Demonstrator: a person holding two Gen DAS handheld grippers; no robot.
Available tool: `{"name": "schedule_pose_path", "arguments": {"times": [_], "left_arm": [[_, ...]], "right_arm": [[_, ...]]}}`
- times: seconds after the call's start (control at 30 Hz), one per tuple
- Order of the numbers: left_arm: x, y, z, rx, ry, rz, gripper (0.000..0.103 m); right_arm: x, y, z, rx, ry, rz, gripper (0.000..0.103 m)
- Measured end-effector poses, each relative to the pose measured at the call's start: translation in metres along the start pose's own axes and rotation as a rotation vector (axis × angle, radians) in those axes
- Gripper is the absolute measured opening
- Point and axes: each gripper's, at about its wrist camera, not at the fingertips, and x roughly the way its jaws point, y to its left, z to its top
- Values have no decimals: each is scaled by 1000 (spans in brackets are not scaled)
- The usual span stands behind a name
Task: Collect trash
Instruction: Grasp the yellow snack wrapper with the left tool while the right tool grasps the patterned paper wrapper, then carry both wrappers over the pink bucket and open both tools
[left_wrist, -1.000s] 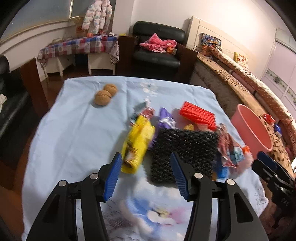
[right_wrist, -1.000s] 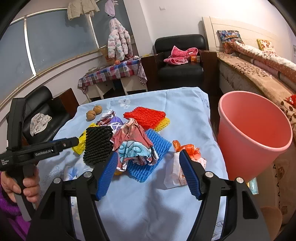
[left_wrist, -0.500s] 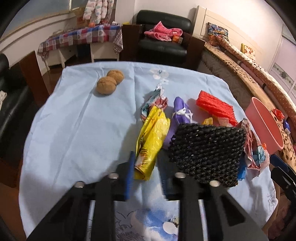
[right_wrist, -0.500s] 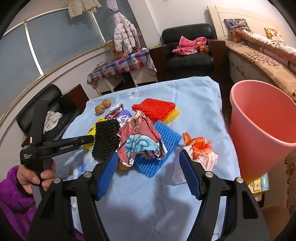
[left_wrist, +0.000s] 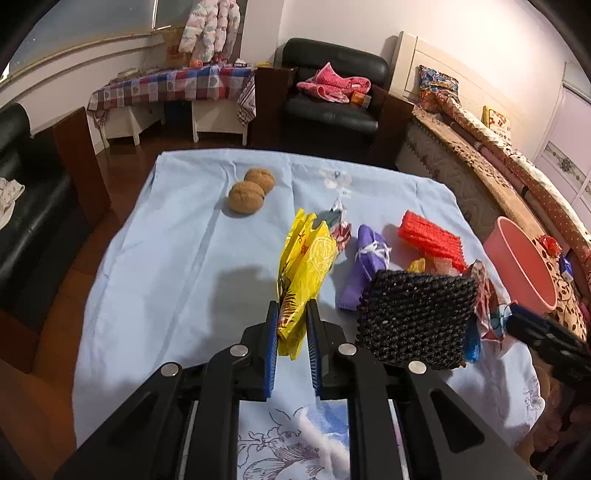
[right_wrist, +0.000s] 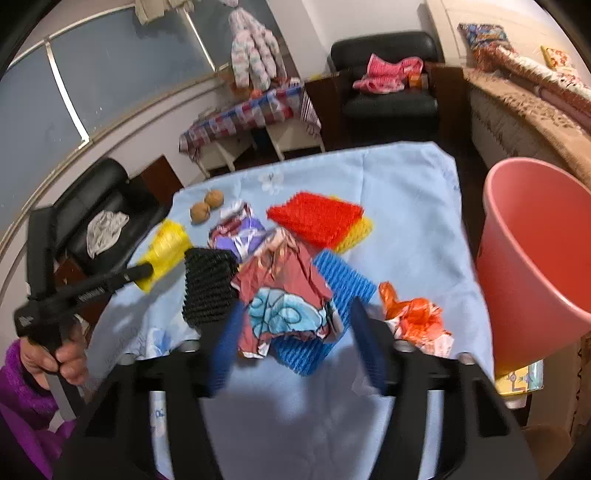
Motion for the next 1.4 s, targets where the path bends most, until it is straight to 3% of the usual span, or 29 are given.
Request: {"name": "schedule_pose_path", "arguments": {"times": [0.13, 0.2, 0.47, 0.6, 0.67, 1.03, 1.4], "left_arm": [[-3, -4, 6, 1, -7, -2, 14], [-6, -9, 9, 3, -12, -13, 13], [-19, -45, 29, 52, -64, -77, 13], [-24, -74, 41, 111, -75, -112, 14], [-25, -94, 47, 152, -79, -140, 14], [2, -208, 61, 307, -22, -307, 14], [53, -309, 58, 374, 81, -410, 14]], "right_arm": [[7, -5, -4, 11, 36, 8, 20], [2, -7, -5, 23, 17, 25, 17], [-37, -22, 5, 48, -109, 28, 16], [-55, -36, 10, 76, -167, -13, 16], [-75, -57, 13, 108, -222, -97, 16], [-107, -130, 6, 235, -272, -320, 17], [-100, -172, 3, 315, -245, -388, 17]]}}
